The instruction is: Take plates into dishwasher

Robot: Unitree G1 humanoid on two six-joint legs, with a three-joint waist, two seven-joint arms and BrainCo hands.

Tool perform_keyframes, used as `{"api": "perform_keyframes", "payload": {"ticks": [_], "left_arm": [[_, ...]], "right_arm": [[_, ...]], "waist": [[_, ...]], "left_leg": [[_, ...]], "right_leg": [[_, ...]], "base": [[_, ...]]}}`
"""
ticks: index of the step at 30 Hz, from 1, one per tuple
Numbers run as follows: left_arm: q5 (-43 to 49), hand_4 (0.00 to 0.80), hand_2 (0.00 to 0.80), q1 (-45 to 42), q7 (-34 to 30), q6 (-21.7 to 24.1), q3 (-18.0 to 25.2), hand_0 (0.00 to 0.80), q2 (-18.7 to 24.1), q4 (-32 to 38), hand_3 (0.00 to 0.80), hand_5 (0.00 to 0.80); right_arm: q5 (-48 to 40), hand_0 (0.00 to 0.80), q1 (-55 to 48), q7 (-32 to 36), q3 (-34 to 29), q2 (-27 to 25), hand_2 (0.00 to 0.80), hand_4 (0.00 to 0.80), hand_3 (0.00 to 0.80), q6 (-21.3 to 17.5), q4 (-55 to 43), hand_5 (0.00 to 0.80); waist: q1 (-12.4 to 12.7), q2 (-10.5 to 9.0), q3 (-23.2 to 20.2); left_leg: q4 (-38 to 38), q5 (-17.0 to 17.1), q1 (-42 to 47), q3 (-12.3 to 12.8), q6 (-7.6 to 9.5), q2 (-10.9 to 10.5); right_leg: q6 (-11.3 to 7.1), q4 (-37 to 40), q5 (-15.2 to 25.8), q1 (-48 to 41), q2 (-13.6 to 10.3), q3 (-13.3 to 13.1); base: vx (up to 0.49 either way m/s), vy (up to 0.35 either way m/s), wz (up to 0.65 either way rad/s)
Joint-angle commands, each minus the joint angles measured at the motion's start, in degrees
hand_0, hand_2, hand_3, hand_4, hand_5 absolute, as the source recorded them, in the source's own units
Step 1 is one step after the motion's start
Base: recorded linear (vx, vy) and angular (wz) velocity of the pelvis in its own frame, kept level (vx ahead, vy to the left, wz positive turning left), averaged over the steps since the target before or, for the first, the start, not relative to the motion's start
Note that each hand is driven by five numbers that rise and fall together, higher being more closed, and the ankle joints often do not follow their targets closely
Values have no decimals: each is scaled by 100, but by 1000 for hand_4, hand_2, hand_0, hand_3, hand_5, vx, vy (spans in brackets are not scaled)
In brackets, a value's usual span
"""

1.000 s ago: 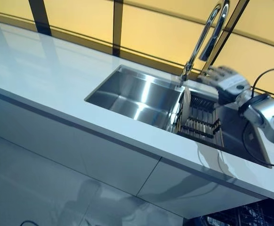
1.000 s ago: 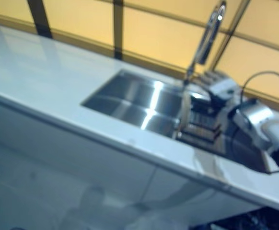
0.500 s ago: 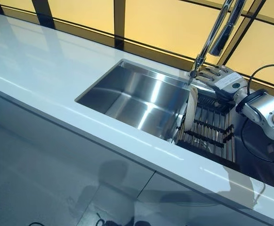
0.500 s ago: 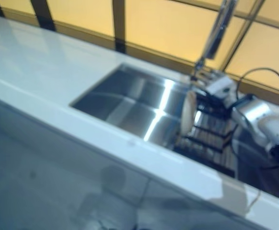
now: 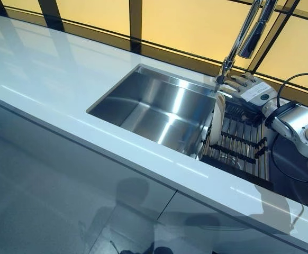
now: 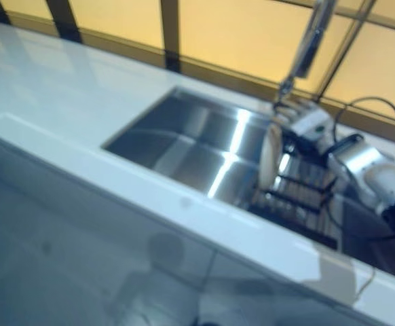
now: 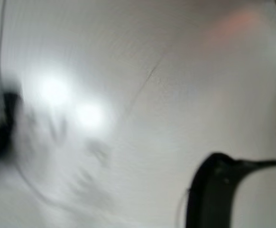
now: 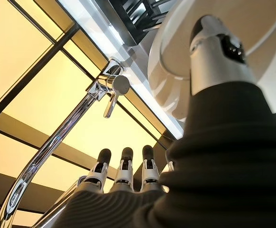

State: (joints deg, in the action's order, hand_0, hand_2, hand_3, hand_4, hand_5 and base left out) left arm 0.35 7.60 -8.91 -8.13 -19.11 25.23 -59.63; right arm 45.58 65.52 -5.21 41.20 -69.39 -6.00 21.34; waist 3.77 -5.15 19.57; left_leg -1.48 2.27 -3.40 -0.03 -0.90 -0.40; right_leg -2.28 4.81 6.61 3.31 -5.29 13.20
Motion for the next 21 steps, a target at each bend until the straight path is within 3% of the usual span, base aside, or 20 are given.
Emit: {"api": "perform_keyframes", "payload": {"ticks": [1,21], "left_arm": [[-60,0,0,16,-4,14,-306,0,67,-43,0,0],[-329,0,0,27,71,89,-322,0,3,-7,0,0]], "right_arm": [[128,0,586,-150,231,-155,0,0,0,96,81,0],[107,0,736,-266,290,-20,0,0,0,255,54,0]], "waist": [[84,52,-116],[176,52,95]], "left_leg": [[-77,-209,-14,296,29,183],[-129,-163,-91,230,3,173]], "right_leg": [[-529,-444,-376,79,-155,67],[-491,-343,-370,65,-122,116]], "base": [[0,0,0],[0,0,0]]}}
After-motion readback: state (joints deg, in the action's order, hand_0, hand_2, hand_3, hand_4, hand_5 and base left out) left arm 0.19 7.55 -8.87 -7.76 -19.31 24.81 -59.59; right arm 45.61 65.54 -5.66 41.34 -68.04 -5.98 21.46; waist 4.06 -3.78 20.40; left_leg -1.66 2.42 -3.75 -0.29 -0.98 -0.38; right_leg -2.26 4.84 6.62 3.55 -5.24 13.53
